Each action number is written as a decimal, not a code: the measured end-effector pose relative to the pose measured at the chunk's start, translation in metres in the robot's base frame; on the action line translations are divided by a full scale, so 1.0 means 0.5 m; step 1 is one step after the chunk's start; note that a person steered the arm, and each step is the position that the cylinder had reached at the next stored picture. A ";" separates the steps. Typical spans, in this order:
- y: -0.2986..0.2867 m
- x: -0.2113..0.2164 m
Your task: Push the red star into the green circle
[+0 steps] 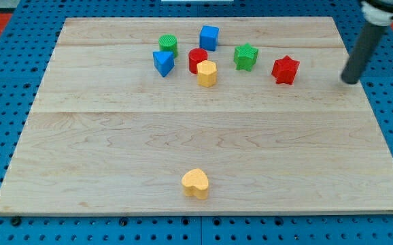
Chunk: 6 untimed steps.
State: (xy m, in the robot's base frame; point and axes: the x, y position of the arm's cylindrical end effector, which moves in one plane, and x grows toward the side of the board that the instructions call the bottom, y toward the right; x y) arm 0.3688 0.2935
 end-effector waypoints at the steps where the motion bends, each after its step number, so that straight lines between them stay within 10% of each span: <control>1: -0.076 -0.020; 3: -0.346 -0.022; 6: -0.367 -0.171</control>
